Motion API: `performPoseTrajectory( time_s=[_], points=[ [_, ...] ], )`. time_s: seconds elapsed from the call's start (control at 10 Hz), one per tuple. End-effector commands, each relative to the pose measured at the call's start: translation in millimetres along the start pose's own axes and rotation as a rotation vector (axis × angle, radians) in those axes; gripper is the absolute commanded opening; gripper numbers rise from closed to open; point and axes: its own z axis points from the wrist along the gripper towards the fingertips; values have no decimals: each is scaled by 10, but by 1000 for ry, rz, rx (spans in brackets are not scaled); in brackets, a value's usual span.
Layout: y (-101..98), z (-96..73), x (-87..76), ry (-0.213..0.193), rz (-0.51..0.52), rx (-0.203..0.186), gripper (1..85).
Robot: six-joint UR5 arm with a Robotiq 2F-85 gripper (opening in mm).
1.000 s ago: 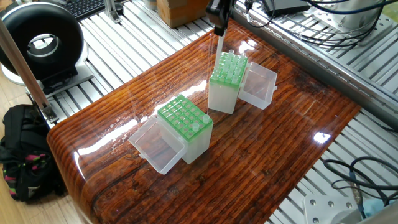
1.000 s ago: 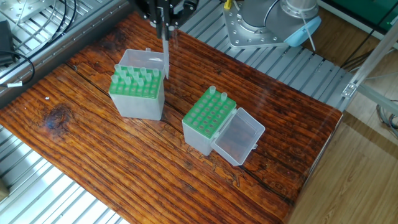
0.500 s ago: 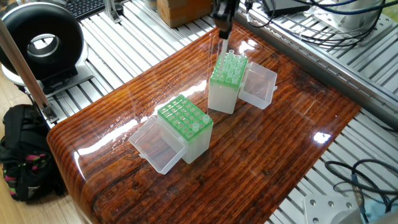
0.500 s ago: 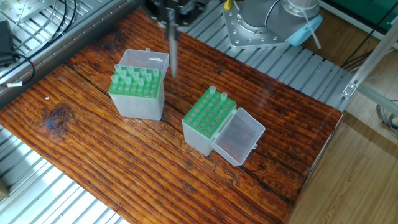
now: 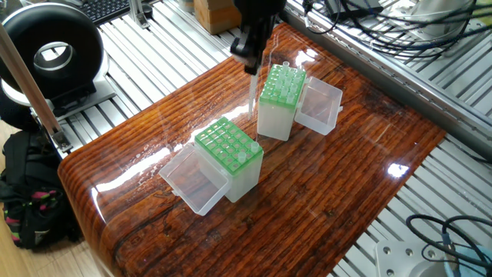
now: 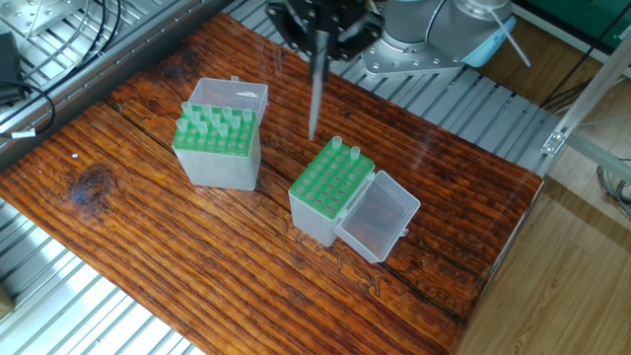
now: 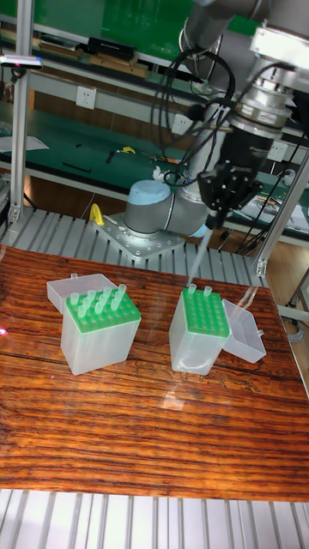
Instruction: Transfer all large pipette tips from one holder to another
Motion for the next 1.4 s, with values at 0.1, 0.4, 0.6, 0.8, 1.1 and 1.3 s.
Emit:
performPoseTrajectory(
  time_s=[0.1, 0.4, 0.6, 0.8, 1.1, 1.3],
  points=[
    [237, -36, -95, -51, 116, -56, 100],
    [309, -64, -219, -96, 181, -87, 100],
    [358, -54, -257, -100, 214, -109, 103],
    [350, -54, -220, -90, 217, -102, 103],
    [217, -40, -92, -41, 127, -68, 93],
    [83, -32, -10, -14, 13, -13, 90]
  ],
)
